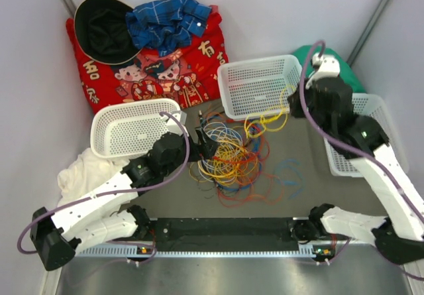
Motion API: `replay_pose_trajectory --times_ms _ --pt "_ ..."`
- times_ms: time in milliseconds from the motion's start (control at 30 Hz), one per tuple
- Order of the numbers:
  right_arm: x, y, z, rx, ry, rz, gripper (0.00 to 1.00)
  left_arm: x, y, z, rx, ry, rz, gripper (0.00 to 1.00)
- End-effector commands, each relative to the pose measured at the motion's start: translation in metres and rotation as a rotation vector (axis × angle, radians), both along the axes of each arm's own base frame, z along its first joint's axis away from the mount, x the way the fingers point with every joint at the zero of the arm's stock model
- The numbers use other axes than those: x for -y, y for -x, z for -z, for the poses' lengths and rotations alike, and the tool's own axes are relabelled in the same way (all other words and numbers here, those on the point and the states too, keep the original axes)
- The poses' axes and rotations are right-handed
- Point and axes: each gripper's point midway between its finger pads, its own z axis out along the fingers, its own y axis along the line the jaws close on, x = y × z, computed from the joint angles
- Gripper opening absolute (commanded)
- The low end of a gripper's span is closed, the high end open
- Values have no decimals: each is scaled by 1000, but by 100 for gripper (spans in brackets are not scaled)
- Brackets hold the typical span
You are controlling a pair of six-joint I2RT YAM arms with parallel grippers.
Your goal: Untangle the cables
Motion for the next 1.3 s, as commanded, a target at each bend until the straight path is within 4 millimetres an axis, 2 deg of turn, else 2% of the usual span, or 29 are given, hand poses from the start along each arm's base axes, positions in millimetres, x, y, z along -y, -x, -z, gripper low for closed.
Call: replay_pose_trajectory --times_ms 0,33,133,167,200,233,267,367,400,500,533,567,600,633,667,700,733,767,800,833,867,900,933,967,1033,1067,1100,1167,1267 --pt "9 -60 -33 38 -233 79 0 1 -1 2 1 18 -12 96" --pt "6 -80 -22 13 -225 99 0 0 -1 3 0 14 -11 97" --pt "6 -115 -36 30 -270 122 0 -1 -2 5 9 -17 -5 97" --pt "1 -138 -18 -16 -260 136 0 -2 -2 4 12 -25 -6 97" --pt "0 -149 -31 7 -273 135 0 -2 -3 6 14 -40 -1 97" --pt "1 -160 -28 1 -270 147 0 -2 -3 5 19 -45 0 97" --pt "-1 -181 -8 -41 -251 163 0 -2 -4 4 23 -51 3 97" --pt "7 -214 0 -39 -253 199 3 -5 -6 7 27 -87 -1 97" --pt "2 -230 14 -66 -245 189 42 -7 -6 11 23 -110 -2 98" --pt "0 -236 19 -83 -232 191 77 -15 -8 13 25 -145 -28 98" --pt "-2 -237 13 -57 -248 186 81 -18 -7 15 21 -161 -33 98" --pt "-7 -231 22 -65 -241 173 84 -22 -7 16 25 -173 -43 98" --pt "-7 -219 6 -23 -247 167 89 -23 -7 16 35 -181 -41 98" --pt "-8 -211 2 -8 -243 162 89 -24 -8 15 43 -182 -42 99" --pt "-17 -201 14 -29 -225 141 90 -25 -8 16 46 -185 -42 99" --pt "-18 -184 1 -6 -239 118 89 -25 -8 16 50 -189 -43 98" --pt "-24 -173 4 -17 -239 85 89 -24 -9 16 51 -188 -43 98" --pt "-30 -160 32 -72 -214 53 88 -24 -10 17 49 -188 -45 98" --pt "-54 -142 33 -69 -223 -43 86 -22 -11 21 37 -190 -46 98" --pt "-59 -121 29 -51 -226 -89 86 -21 -11 22 30 -189 -45 98" --pt "-69 -103 66 -118 -187 -141 85 -19 -11 23 22 -186 -45 98" --pt "-87 -83 78 -137 -171 -209 84 -17 -12 29 2 -184 -46 98" --pt "-92 -70 92 -165 -151 -239 84 -13 -10 32 -12 -178 -30 98" --pt "-91 -51 120 -219 -125 -242 84 -12 -9 37 -29 -183 -24 98" --pt "-104 -23 147 -274 -108 -311 81 -6 -6 54 -94 -200 -12 96" --pt "-101 -9 175 -322 -90 -311 81 -6 -5 60 -119 -212 -12 96" --pt "-104 0 185 -339 -87 -324 80 -7 0 73 -170 -242 -1 95" --pt "-112 21 212 -381 -71 -367 78 -5 3 76 -206 -242 0 95" --pt "-131 42 233 -403 -56 -439 76 -10 5 74 -224 -219 -33 95"
